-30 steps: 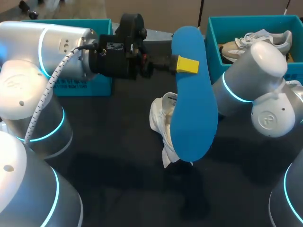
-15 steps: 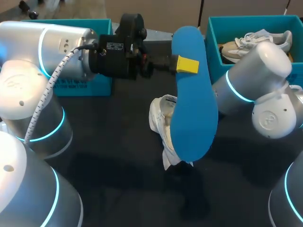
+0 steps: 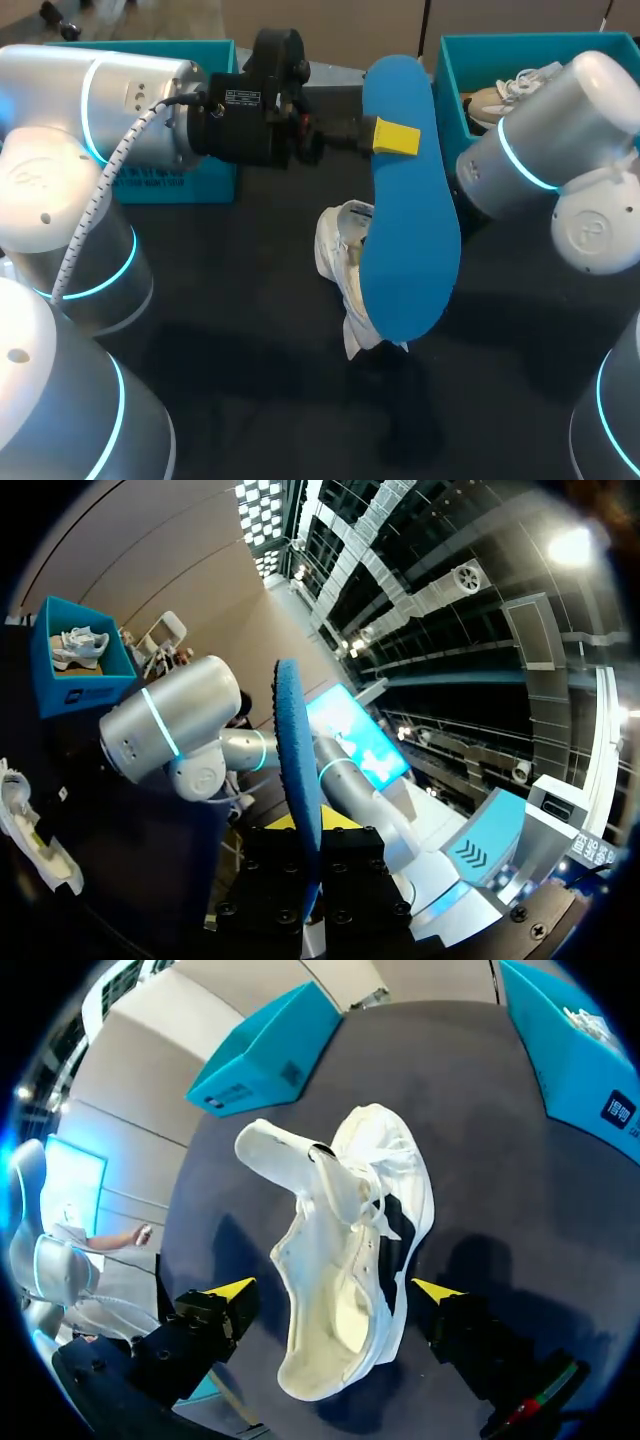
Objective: Take the shoe out of the shoebox, open the shoe tongue, remove and reinsert the insole, then place the shoe into the shoebox
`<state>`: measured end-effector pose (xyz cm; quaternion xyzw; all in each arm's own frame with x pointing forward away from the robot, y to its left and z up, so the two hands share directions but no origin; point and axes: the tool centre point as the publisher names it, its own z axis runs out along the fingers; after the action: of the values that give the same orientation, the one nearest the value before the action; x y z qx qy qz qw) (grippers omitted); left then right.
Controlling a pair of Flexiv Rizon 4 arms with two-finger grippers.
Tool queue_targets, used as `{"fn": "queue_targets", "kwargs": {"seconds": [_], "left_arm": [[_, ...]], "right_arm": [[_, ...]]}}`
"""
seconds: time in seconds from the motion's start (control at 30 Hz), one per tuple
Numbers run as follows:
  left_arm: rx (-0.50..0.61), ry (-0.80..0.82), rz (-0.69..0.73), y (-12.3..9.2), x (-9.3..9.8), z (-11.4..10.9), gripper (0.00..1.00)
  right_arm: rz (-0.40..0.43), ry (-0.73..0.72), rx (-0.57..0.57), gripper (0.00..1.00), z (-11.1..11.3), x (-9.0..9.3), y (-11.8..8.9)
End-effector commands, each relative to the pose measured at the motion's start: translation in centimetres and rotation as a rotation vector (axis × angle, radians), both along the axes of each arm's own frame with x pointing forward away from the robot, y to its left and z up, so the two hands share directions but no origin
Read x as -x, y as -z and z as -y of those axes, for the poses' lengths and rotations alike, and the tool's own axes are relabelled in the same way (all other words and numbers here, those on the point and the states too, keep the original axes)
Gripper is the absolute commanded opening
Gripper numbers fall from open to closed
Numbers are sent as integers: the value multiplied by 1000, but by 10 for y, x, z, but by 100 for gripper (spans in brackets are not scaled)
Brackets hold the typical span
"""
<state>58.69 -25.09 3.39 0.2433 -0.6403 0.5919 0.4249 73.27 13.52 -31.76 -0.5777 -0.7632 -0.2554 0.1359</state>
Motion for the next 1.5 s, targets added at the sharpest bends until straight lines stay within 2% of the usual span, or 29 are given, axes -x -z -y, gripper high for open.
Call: {"fn": "queue_targets", "kwargs": {"seconds": [0.03, 0.53, 0.73, 1.0, 1.27, 1.5], "left_arm": [[1, -2, 0, 1, 1, 2, 0], [1, -2, 0, 1, 1, 2, 0], [1, -2, 0, 1, 1, 2, 0], [1, -2, 0, 1, 1, 2, 0], [1, -2, 0, 1, 1, 2, 0], [1, -2, 0, 1, 1, 2, 0]], "right_arm": [[4, 3, -5, 100, 3, 3, 0], [4, 3, -5, 100, 3, 3, 0], [-13, -37, -173, 100, 7, 13, -12], [-1, -27, -299, 100, 19, 15, -37], [12, -20, -469, 100, 18, 10, -72], [14, 5, -597, 100, 8, 5, -98]]}}
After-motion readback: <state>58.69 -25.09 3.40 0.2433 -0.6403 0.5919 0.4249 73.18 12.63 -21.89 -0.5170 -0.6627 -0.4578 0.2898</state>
